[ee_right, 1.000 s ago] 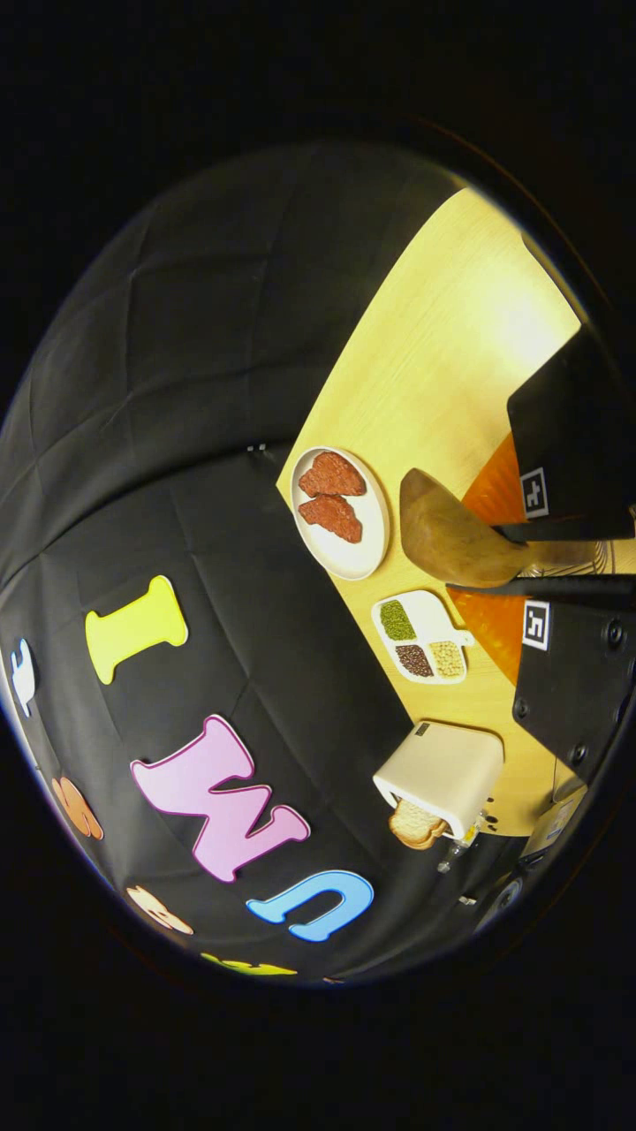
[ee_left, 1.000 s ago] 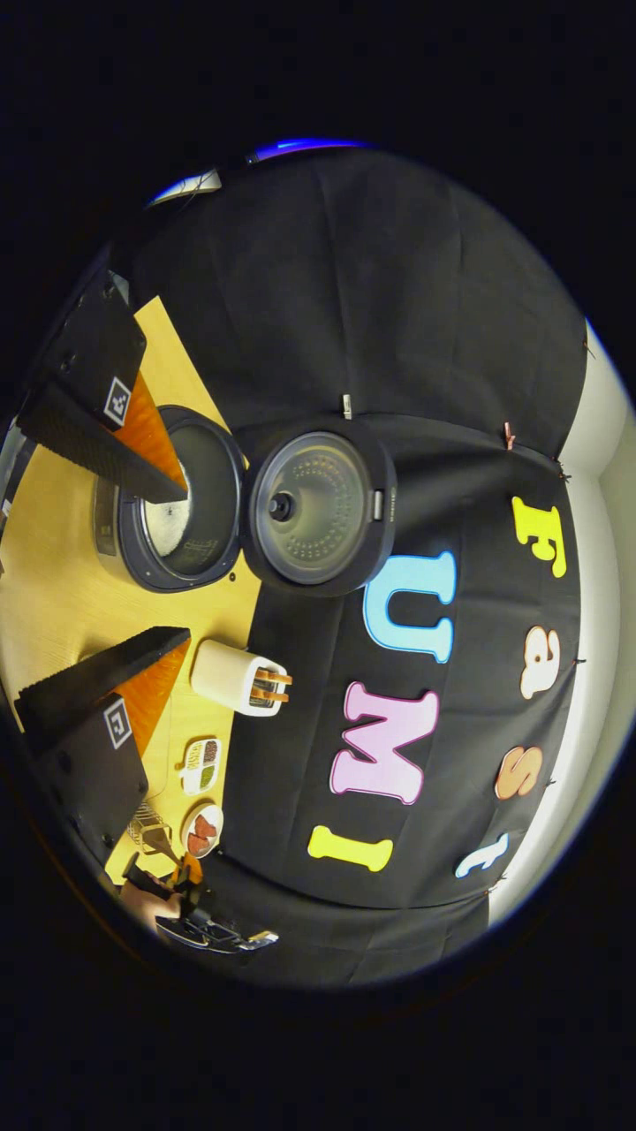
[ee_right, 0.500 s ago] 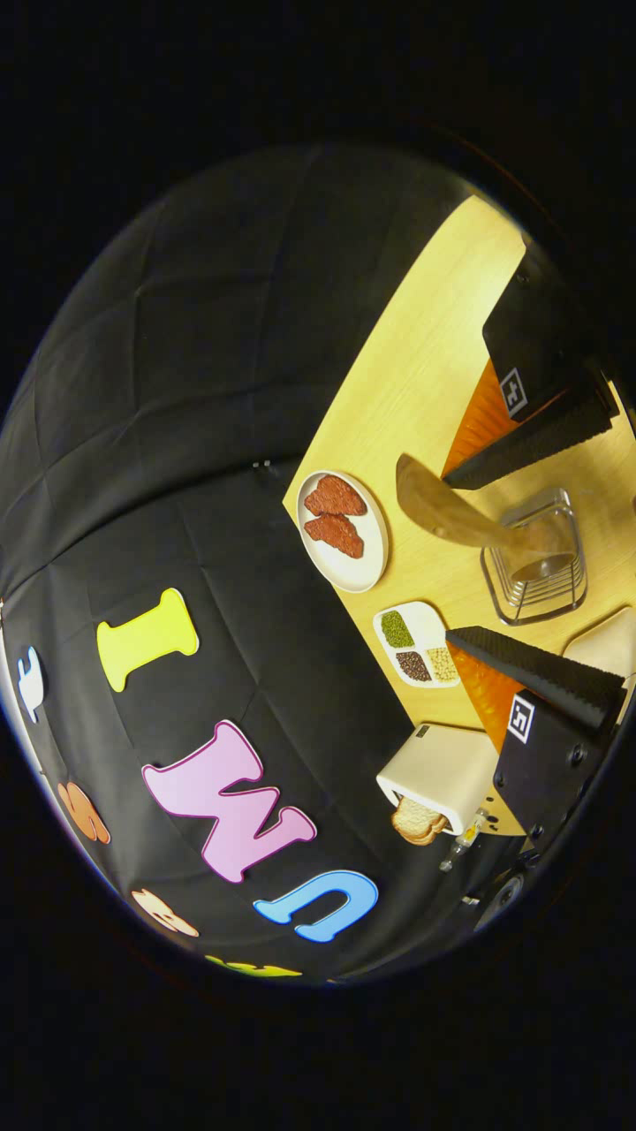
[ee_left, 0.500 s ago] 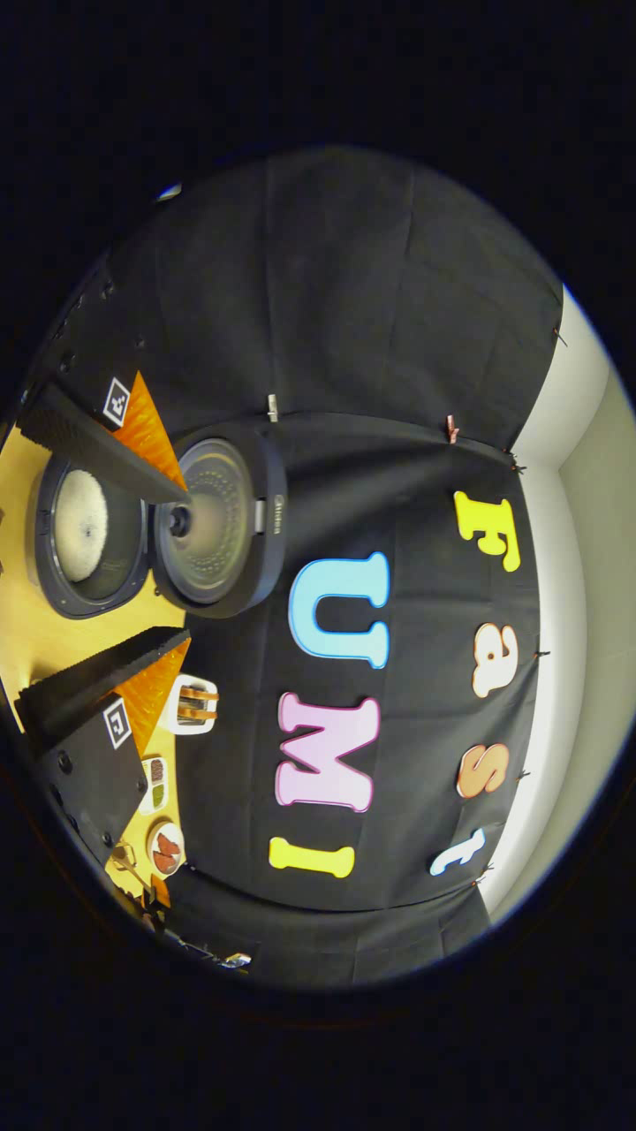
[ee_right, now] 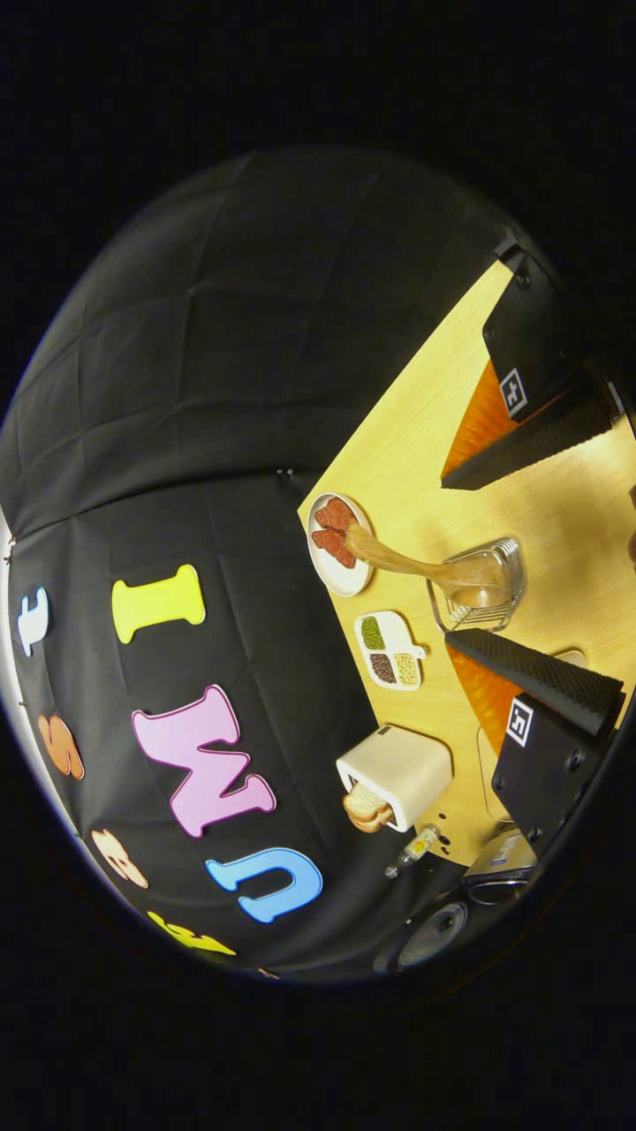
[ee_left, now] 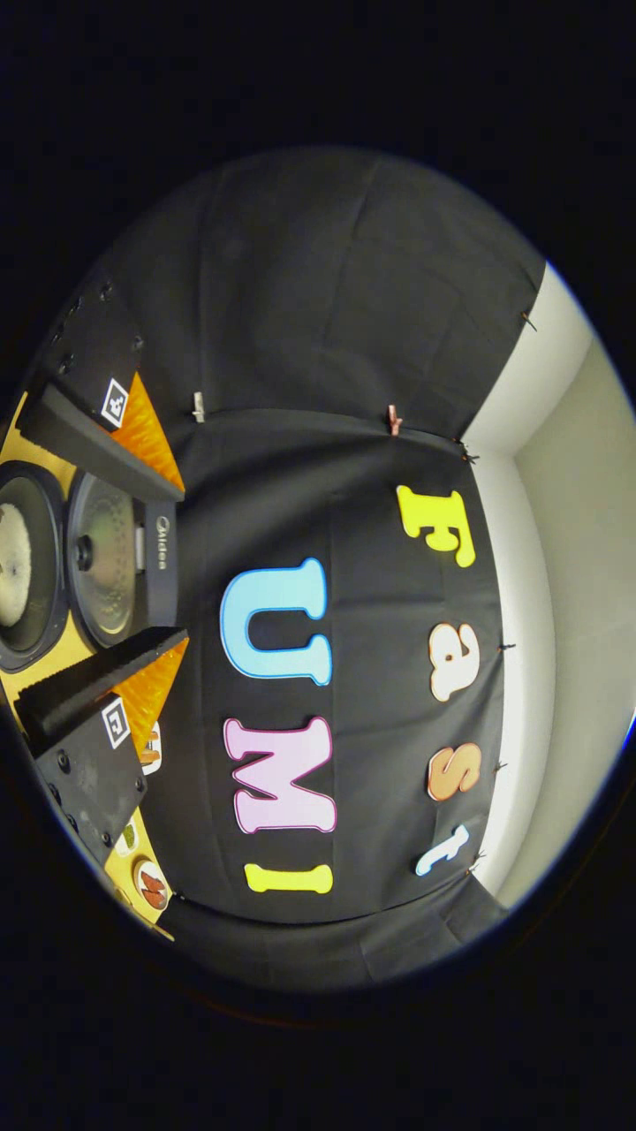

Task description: Close the left gripper, press the button to open the rice cooker; take a wooden spoon from the chopstick holder with the right hand, scoop a spoonful of rice and pour it into the rice cooker, then put the wooden spoon back into the chopstick holder.

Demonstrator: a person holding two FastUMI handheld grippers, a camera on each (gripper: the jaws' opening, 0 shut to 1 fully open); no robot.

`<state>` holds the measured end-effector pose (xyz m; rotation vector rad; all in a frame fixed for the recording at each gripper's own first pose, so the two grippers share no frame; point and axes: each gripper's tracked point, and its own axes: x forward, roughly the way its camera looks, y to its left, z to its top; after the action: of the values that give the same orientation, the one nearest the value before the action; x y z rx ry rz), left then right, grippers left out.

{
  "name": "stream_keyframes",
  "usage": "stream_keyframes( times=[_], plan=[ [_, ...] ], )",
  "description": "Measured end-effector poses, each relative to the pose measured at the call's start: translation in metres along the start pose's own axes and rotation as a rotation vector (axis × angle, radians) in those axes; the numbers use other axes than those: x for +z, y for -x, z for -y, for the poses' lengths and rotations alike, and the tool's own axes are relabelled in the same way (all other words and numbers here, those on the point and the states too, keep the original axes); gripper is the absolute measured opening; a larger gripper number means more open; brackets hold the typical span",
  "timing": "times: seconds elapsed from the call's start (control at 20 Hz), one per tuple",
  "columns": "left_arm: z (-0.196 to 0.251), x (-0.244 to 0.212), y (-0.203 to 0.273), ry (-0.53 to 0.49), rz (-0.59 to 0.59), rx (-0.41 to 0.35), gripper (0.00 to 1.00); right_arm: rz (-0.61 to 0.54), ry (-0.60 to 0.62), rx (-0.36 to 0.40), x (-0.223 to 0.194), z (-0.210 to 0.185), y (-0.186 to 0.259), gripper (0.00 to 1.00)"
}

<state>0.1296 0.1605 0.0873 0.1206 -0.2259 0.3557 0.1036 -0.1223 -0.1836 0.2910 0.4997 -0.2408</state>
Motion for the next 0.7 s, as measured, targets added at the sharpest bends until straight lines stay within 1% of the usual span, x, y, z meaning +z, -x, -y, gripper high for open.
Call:
stream_keyframes(
  times=[0.05, 0.2, 0.3, 0.45, 0.5, 0.55, 0.65, 0.7],
  plan=[
    [-0.002, -0.001, -0.008, 0.000, 0.009, -0.009, 0.95, -0.004, 0.003, 0.001, -0.004, -0.003, 0.009, 0.98],
    [-0.014, 0.001, -0.033, -0.006, 0.031, -0.006, 0.92, -0.026, 0.015, 0.013, -0.020, -0.014, 0.035, 0.98],
    [-0.016, -0.003, -0.048, -0.014, 0.028, -0.022, 0.94, -0.038, 0.035, 0.022, -0.029, -0.022, 0.048, 0.99],
    [-0.018, -0.015, -0.063, -0.002, -0.024, -0.026, 0.92, -0.050, 0.048, 0.034, -0.040, -0.033, 0.061, 0.99],
    [-0.018, -0.020, -0.064, -0.013, -0.050, -0.026, 0.94, -0.053, 0.048, 0.037, -0.042, -0.036, 0.063, 0.99],
    [-0.016, -0.026, -0.065, -0.022, -0.078, -0.027, 0.92, -0.056, 0.049, 0.041, -0.044, -0.039, 0.065, 0.99],
    [-0.013, -0.036, -0.063, -0.030, -0.127, -0.019, 0.95, -0.056, 0.047, 0.048, -0.044, -0.044, 0.066, 0.99],
    [-0.011, -0.033, -0.063, -0.038, -0.128, -0.023, 0.99, -0.053, 0.045, 0.052, -0.043, -0.046, 0.066, 0.99]
  ],
)
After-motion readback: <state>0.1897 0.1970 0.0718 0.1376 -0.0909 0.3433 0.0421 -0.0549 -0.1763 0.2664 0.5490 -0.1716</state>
